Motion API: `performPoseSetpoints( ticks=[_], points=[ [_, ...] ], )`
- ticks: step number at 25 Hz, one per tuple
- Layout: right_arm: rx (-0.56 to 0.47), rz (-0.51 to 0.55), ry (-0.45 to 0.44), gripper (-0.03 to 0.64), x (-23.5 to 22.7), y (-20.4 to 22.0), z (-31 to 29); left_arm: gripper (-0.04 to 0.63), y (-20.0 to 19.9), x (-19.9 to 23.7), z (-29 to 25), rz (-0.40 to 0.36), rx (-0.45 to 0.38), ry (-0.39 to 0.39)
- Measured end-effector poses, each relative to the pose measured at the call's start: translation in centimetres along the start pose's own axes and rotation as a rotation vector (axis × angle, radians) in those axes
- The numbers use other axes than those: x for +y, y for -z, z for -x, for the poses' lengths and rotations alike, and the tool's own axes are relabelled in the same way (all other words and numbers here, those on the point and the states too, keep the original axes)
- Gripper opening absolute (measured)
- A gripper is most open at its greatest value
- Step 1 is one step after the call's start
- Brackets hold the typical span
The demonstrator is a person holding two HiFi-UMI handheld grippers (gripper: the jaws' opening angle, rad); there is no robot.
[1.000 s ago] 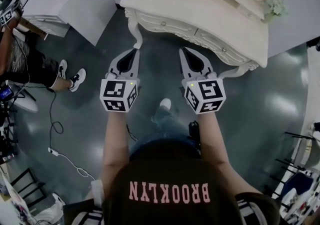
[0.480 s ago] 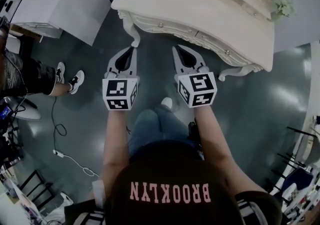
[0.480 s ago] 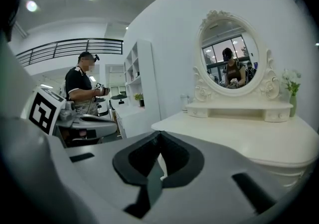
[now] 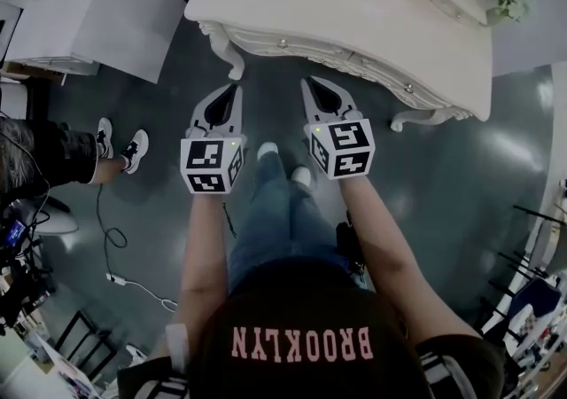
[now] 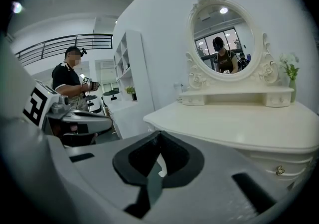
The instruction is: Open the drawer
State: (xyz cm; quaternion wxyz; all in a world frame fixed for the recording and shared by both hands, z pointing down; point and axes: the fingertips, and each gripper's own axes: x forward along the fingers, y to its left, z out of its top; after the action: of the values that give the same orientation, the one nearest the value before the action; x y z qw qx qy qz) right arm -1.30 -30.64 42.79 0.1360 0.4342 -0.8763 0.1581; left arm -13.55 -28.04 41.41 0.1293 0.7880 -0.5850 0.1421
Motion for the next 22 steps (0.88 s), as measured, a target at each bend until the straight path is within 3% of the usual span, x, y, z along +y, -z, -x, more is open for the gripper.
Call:
performPoseSetpoints(
  ticks=[15, 22],
  points=[
    [0.148, -0.111, 0.124, -0.003, -3.5, 4.9, -10.3, 0.005, 2.9, 5.2, -7.3, 0.003, 0.086, 0.041],
    [0.197, -0.149, 0.139, -0.003, -4.0, 7.7, -15.0, 0.005, 5.0, 7.2, -10.3, 0.017, 0.125, 0.046]
  ],
)
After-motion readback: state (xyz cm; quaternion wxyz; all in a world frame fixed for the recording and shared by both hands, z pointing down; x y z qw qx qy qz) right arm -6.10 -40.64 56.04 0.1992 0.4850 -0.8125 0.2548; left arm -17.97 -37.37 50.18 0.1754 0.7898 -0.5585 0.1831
